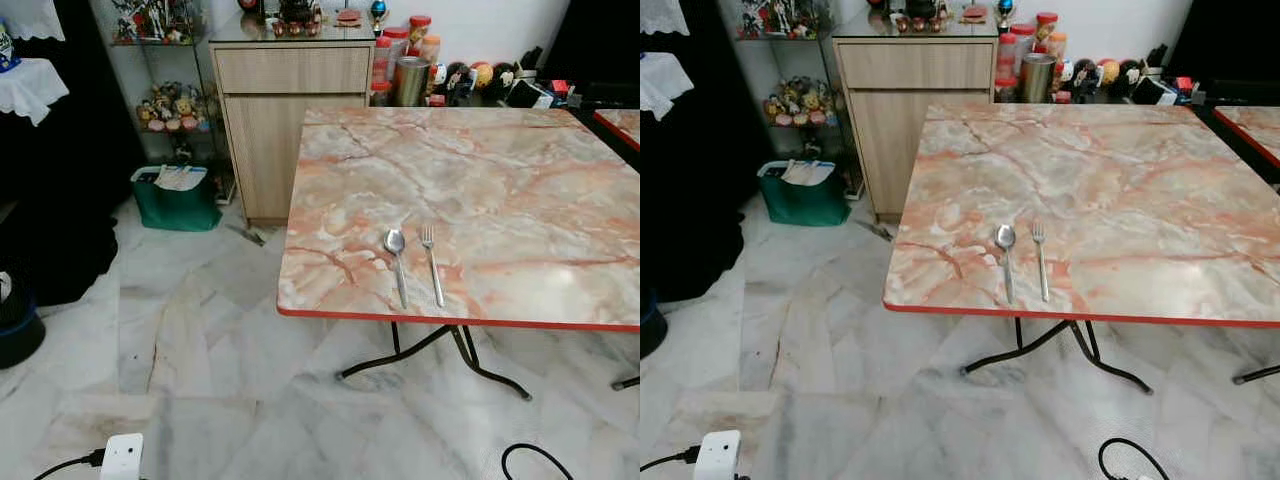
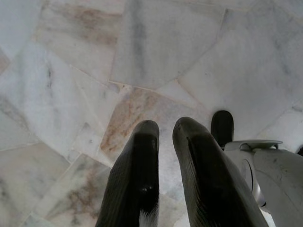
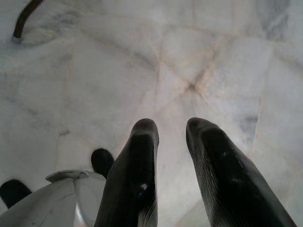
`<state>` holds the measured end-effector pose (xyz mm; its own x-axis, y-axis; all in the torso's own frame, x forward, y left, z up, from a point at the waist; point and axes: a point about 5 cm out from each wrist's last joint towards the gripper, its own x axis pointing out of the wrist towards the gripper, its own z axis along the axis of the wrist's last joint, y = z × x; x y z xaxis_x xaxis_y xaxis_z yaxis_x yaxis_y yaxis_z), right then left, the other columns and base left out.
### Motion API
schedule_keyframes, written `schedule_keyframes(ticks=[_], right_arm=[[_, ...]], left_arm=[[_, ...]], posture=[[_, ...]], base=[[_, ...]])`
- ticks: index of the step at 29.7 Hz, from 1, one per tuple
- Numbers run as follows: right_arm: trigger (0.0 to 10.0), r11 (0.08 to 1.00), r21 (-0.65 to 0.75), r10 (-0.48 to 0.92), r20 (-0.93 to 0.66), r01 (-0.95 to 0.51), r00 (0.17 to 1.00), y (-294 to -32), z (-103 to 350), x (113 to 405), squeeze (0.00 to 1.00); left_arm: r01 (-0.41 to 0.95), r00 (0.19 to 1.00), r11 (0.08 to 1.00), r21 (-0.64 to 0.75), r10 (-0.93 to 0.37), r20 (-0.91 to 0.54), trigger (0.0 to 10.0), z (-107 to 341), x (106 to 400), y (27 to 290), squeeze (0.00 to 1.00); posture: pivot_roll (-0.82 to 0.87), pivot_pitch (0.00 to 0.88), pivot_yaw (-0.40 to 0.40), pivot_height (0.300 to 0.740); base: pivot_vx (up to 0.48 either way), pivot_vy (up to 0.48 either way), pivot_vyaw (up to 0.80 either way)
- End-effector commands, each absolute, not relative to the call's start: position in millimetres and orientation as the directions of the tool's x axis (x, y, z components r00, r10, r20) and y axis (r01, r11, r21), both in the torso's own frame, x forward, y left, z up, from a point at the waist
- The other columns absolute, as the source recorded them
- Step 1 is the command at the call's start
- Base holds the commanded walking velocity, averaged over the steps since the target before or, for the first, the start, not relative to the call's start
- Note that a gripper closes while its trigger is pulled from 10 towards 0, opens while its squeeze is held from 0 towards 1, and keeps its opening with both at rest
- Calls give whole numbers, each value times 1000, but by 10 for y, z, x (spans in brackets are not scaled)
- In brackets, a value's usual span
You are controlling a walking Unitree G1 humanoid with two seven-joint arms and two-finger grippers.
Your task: Setting the table
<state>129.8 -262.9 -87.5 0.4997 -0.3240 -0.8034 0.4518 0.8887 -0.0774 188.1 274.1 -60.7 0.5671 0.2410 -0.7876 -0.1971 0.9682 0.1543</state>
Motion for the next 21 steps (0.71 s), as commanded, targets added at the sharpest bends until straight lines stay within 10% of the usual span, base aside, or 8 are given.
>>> schedule_keyframes(ticks=[1,11,15,21], right_arm=[[10000,906,-91,-322,-783,413,533,-2657,-847,1327,0],[10000,918,-106,-330,-739,382,587,-2658,-806,1383,0],[10000,933,-84,-353,-404,350,844,-2793,-419,1353,0],[10000,936,-92,-344,-432,339,834,-2777,-454,1393,0]], left_arm=[[-189,549,968,167,245,-799,10000,-629,1825,2764,0],[-181,551,969,170,243,-798,10000,-621,1834,2773,0],[-176,552,969,172,242,-798,10000,-617,1838,2775,0],[-175,552,970,168,238,-799,10000,-622,1838,2764,0]], posture=[[4,85,-15,740],[-7,88,-7,740],[-23,85,-7,740],[-20,84,-12,740]], base=[[0,0,0],[0,0,0],[0,0,0],[0,0,0]])
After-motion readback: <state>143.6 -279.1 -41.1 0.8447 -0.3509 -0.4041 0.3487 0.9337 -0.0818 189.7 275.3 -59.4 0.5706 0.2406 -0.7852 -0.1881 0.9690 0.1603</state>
